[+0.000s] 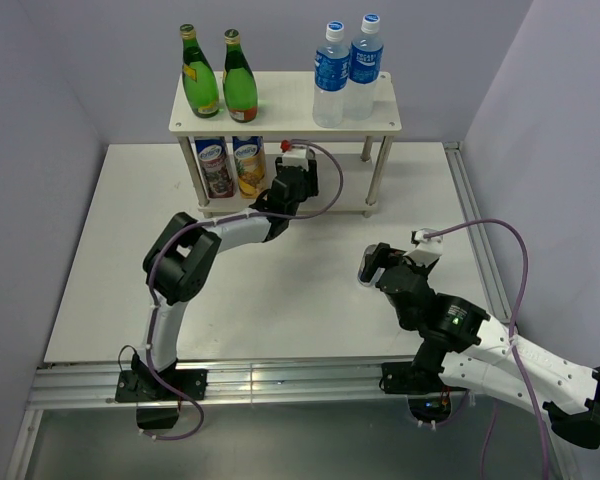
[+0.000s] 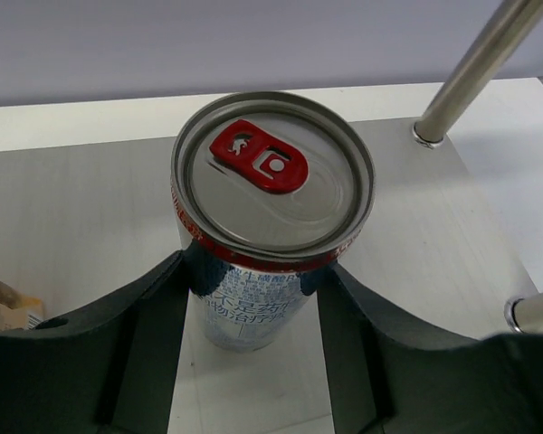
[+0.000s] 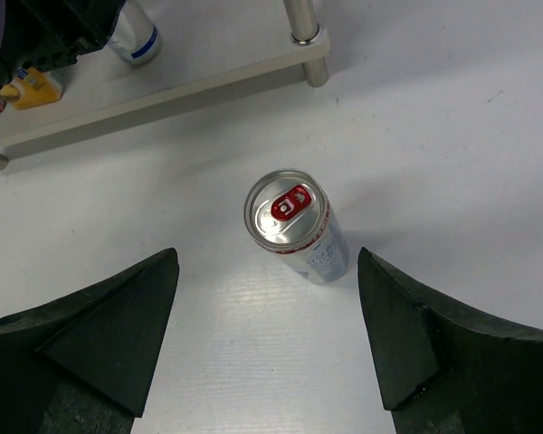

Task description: Place and organize the beverage onto the shelf

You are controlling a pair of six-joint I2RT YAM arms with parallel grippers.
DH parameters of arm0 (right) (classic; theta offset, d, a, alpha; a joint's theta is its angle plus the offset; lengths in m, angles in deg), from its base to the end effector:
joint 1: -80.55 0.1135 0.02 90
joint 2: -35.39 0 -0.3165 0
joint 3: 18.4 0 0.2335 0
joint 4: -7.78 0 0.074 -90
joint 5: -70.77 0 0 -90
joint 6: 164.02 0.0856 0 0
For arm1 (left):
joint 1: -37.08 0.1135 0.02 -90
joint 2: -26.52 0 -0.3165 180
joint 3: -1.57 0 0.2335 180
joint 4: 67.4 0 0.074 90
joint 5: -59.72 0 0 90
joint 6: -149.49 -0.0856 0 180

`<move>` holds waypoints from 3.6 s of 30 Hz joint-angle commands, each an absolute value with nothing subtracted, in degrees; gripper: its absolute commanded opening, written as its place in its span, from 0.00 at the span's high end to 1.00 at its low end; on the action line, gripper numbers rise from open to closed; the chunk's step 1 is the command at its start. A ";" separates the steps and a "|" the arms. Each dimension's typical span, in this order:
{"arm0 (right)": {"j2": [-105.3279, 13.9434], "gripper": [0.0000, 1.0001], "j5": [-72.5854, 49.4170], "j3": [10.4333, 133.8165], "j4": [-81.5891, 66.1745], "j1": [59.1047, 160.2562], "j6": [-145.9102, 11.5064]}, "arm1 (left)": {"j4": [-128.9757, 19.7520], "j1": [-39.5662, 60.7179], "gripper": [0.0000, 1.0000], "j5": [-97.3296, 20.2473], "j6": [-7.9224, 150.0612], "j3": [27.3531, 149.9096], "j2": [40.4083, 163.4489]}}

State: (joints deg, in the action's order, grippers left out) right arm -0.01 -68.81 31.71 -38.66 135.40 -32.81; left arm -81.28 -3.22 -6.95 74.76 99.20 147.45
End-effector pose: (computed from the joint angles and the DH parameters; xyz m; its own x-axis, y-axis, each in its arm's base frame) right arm 0.1097 0.0426 0.2880 -0.3315 0.2712 -0.9036 0.0811 0.9624 0.2591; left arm 0.4396 -0.3284 0.2677 -0.1984 -0.1489 -0.9688 0.2526 0.9472 -0.1973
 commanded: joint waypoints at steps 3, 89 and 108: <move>-0.12 0.14 -69.15 31.47 -36.73 134.96 -33.06 | -86.17 -2.74 1.00 -6.11 73.90 102.25 146.93; -51.03 1.00 -82.77 39.03 -20.04 130.03 -12.48 | -47.44 -17.77 0.01 5.84 85.58 66.19 78.55; -55.04 1.00 -58.08 55.11 5.63 120.03 -49.40 | -40.60 -17.77 0.01 17.54 69.16 68.69 64.16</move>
State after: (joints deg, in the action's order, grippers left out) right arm -53.27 -61.90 51.41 -1.53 123.08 -44.56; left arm -30.49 -17.62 19.28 75.08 72.21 69.29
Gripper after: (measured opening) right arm 0.622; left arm 0.993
